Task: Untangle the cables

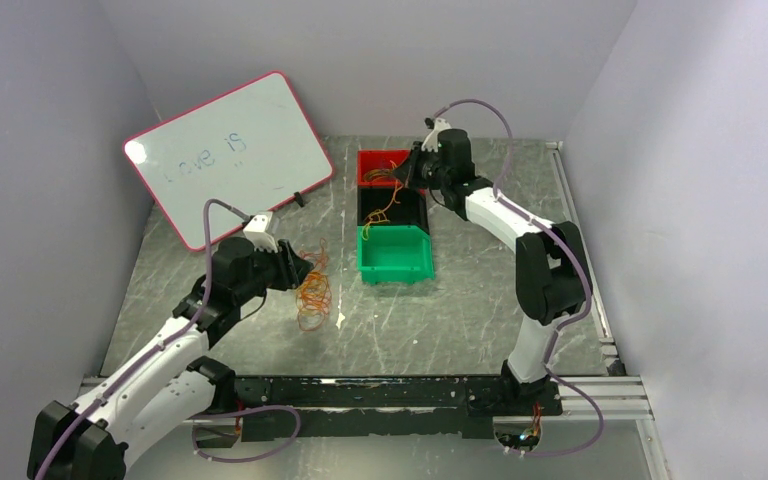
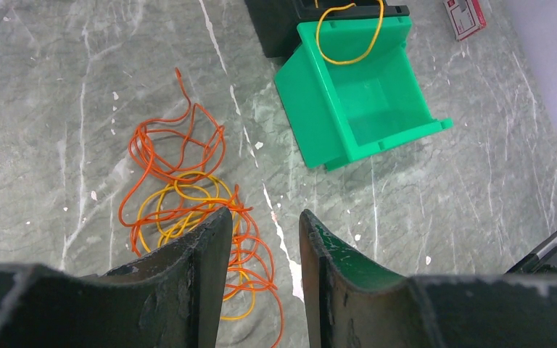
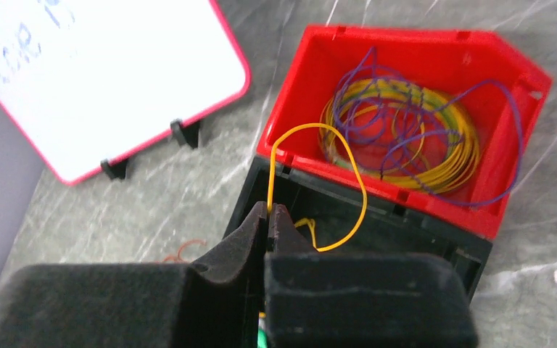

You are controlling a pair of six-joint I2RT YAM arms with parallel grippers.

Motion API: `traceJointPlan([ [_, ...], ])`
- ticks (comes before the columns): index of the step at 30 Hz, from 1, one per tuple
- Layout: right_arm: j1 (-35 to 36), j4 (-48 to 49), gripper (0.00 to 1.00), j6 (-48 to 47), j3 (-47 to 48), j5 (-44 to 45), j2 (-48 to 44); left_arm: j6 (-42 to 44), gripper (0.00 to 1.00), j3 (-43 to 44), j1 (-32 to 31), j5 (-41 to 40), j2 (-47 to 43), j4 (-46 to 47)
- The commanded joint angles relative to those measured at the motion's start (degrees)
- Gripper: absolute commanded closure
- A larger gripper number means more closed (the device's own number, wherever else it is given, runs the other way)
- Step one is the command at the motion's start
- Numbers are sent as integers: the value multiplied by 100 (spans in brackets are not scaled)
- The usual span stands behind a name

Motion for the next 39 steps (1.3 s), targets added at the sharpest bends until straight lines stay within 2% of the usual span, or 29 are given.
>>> traceJointPlan([
  [1, -27, 953, 100, 393, 17, 770, 79, -14, 55, 184, -17, -69, -110, -69],
  [7, -25, 1365, 100, 571, -74, 1529, 121, -59, 56, 186, -21, -72, -160, -121],
  [11, -28, 1468, 100, 452, -220, 1724, 41, -69, 55, 185, -20, -74, -195, -177],
  [18, -21, 1377, 100, -132, -540, 1968, -213, -65, 55, 149, -21, -84, -184, -165],
  [27, 117, 1125, 100, -1054, -614, 3007, -310, -87, 56, 138, -21, -37, -114, -88],
  [35, 535, 1020, 100, -1809, -532, 4127, -190, -62, 56, 176, -19, -53, -87, -145],
  [39, 578, 914, 100, -1944, -497, 4086, -252, -51, 56, 184, -21, -76, -67, -156],
])
